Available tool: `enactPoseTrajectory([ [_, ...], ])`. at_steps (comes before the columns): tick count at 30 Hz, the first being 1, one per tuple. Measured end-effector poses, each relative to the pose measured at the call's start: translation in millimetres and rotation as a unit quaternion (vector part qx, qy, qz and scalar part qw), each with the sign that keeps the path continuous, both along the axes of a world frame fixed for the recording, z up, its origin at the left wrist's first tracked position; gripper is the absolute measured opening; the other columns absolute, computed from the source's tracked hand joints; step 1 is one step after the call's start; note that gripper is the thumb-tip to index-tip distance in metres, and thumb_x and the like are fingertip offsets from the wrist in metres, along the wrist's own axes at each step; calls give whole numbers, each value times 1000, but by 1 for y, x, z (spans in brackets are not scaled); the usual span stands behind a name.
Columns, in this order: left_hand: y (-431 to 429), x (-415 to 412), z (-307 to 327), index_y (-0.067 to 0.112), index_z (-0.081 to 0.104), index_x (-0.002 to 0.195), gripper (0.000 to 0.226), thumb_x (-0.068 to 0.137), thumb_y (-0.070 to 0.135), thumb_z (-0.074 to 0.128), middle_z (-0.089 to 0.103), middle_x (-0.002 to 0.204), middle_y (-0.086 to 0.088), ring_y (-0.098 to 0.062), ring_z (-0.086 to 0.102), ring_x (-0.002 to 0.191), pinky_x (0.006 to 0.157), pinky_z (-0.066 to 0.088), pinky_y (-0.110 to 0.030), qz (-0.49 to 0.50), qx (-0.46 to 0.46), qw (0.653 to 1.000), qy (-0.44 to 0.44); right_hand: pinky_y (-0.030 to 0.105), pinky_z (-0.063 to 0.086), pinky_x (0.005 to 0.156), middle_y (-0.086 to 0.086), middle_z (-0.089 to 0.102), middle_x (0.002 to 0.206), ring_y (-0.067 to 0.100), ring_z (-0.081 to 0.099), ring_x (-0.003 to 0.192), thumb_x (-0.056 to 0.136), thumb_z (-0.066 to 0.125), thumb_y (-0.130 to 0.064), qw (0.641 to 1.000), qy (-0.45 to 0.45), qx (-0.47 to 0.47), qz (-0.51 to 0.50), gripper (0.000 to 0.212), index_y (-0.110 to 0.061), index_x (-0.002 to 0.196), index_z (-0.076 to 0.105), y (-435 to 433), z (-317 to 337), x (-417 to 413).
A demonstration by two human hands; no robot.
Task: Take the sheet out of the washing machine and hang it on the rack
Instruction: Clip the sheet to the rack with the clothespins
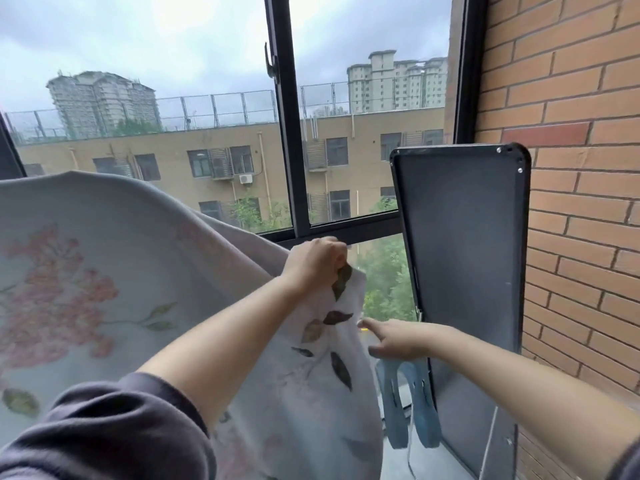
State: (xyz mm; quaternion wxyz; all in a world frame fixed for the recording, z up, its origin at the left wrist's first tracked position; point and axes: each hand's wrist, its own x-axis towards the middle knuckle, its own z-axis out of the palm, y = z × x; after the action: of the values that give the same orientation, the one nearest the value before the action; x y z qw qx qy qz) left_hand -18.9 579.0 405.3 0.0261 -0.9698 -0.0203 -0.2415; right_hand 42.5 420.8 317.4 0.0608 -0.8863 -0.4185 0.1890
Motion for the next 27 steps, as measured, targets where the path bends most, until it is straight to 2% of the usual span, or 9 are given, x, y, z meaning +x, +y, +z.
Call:
enactPoseTrajectory([
  [3,-20,17,32,20,68,89,18,90,19,50,66,92,-1,-25,60,79,61,42,-30,-49,-38,997,-38,37,49,89,12,50,136,27,55,113,93,42,-43,994,3,93,-63,64,-25,148,15,-13,23,17],
  [7,-43,32,56,19,65,90,19,94,23,46,65,89,-4,-26,59,77,63,46,-32,-81,-8,995,-53,33,53,66,-1,60,94,4,60,79,92,52,-32,952,140,264,-66,11,-25,99,58,-32,59,27],
  [10,-50,35,67,20,67,92,19,92,24,48,67,93,-3,-27,60,82,70,50,-35,-110,-48,989,-82,29,49,62,6,63,84,-4,61,59,89,52,-27,930,147,327,-77,12,-22,86,62,-44,80,32],
  [12,-50,34,74,20,66,90,17,91,27,50,65,91,-1,-25,59,86,73,48,-34,-115,-61,991,-39,32,50,66,6,65,83,-1,62,60,82,51,-29,936,127,317,-89,18,-18,85,65,-52,90,33],
  [15,-41,33,81,21,56,77,33,89,50,47,61,86,-3,-23,56,80,69,46,-32,-17,2,986,168,49,52,79,8,66,83,15,61,71,72,46,-30,947,103,290,-91,31,-14,85,69,-63,99,39],
  [18,-27,23,84,11,56,83,21,93,28,47,55,85,-6,-20,50,74,67,45,-32,73,97,918,377,55,49,87,6,66,81,19,60,76,75,46,-23,960,84,255,-77,28,-30,72,73,-67,97,41],
  [22,-27,14,87,4,65,109,24,91,12,50,62,101,-10,-16,49,80,57,43,-15,33,7,945,326,56,50,89,6,67,84,18,59,79,85,43,-13,972,62,218,-70,38,-32,67,70,-67,99,37],
  [25,-33,14,97,6,65,107,28,94,24,49,65,109,-6,-17,56,80,67,46,-25,25,-45,976,210,56,49,89,6,67,84,20,58,82,80,43,-16,973,62,212,-67,31,-29,72,69,-66,103,33],
  [27,-34,9,100,8,64,110,38,96,37,43,65,108,-1,-19,62,89,71,46,-26,58,-2,953,298,57,50,88,6,67,85,22,59,81,75,43,-20,971,55,224,-71,28,-28,73,70,-65,105,32],
])
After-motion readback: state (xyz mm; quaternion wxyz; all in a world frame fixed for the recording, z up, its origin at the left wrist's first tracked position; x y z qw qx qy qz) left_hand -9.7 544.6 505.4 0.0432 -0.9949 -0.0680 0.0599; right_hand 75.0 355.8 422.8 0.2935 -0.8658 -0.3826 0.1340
